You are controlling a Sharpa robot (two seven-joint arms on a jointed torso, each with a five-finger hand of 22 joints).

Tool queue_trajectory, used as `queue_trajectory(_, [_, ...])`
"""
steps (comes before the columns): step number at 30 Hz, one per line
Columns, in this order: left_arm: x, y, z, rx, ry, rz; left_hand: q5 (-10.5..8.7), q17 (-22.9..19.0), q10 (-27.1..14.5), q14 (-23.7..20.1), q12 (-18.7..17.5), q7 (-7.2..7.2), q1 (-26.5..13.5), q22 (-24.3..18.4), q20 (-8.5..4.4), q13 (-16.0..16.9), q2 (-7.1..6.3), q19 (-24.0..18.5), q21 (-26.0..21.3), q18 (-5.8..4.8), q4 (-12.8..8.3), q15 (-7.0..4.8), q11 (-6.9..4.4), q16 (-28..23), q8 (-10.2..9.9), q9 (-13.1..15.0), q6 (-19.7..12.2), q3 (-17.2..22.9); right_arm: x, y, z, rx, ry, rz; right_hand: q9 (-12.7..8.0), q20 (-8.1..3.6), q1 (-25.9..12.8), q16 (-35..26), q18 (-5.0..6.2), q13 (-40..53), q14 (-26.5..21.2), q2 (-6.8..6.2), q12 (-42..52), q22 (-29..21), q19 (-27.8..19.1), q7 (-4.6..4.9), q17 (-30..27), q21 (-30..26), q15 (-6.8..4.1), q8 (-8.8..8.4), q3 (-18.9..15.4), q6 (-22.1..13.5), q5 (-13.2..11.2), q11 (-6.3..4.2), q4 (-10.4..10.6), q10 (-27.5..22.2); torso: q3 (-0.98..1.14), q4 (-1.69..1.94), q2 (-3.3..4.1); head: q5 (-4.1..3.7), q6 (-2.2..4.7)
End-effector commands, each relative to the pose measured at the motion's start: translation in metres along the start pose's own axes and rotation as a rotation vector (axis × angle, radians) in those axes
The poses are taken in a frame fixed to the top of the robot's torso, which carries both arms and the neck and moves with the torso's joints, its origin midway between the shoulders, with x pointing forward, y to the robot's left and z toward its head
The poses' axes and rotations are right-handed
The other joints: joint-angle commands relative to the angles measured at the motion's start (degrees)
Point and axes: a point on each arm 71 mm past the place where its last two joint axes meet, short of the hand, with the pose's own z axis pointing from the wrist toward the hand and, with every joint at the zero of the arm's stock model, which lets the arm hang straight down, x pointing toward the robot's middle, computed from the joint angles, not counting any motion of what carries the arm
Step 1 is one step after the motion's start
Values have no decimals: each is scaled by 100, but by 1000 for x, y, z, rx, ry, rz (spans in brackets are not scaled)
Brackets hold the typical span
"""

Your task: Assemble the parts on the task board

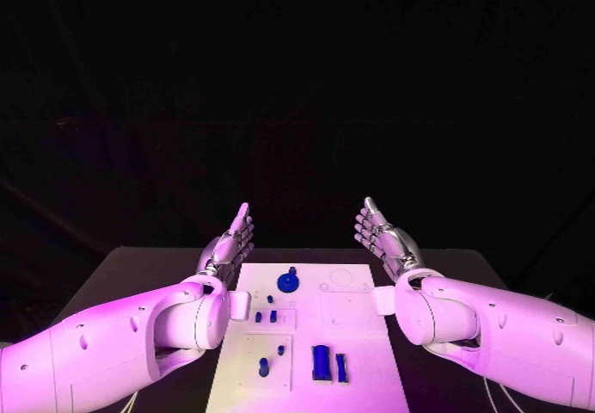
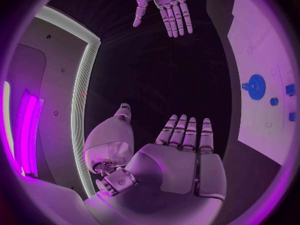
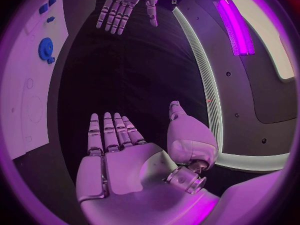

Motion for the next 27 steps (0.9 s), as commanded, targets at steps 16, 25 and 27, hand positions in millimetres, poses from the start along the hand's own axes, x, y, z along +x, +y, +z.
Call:
queue_trajectory(16, [-2, -8, -4, 95, -85, 70, -28, -40, -1099, -857, -33, -55, -1763, -52, -536, -11, 7, -777, -35, -84, -211, -46, -40, -42, -37, -10, -1084, -6, -5, 3, -3, -30, -92, -8, -31, -469, -1783, -36, -256, -9, -1280, 0, -35, -984, -960, -196, -18, -28, -42, -41, -10, -1169, -176, -76, -47, -1276, 1, 3, 1, 1, 0])
queue_trajectory(25, [-2, -8, -4, 95, -85, 70, -28, -40, -1272, -1359, -33, -55, -2075, -52, -536, -11, 7, -1232, -35, -84, -211, -46, -40, -42, -37, -10, -1254, -6, -5, 3, -3, -30, -92, -8, -31, -469, -2087, -36, -256, -9, -1490, 0, -35, -984, -1520, -196, -18, -28, -42, -41, -10, -1361, -176, -76, -47, -1483, 1, 3, 1, 1, 0])
queue_trajectory(27, [-2, -8, -4, 95, -85, 70, -28, -40, -1306, -1359, -33, -55, -2128, -52, -536, -11, 7, -1232, -35, -84, -211, -46, -40, -42, -37, -10, -1295, -6, -5, 3, -3, -30, -92, -8, -31, -469, -2143, -36, -256, -9, -1527, 0, -35, -984, -1520, -196, -18, -28, -42, -41, -10, -1396, -176, -76, -47, -1533, 1, 3, 1, 1, 0])
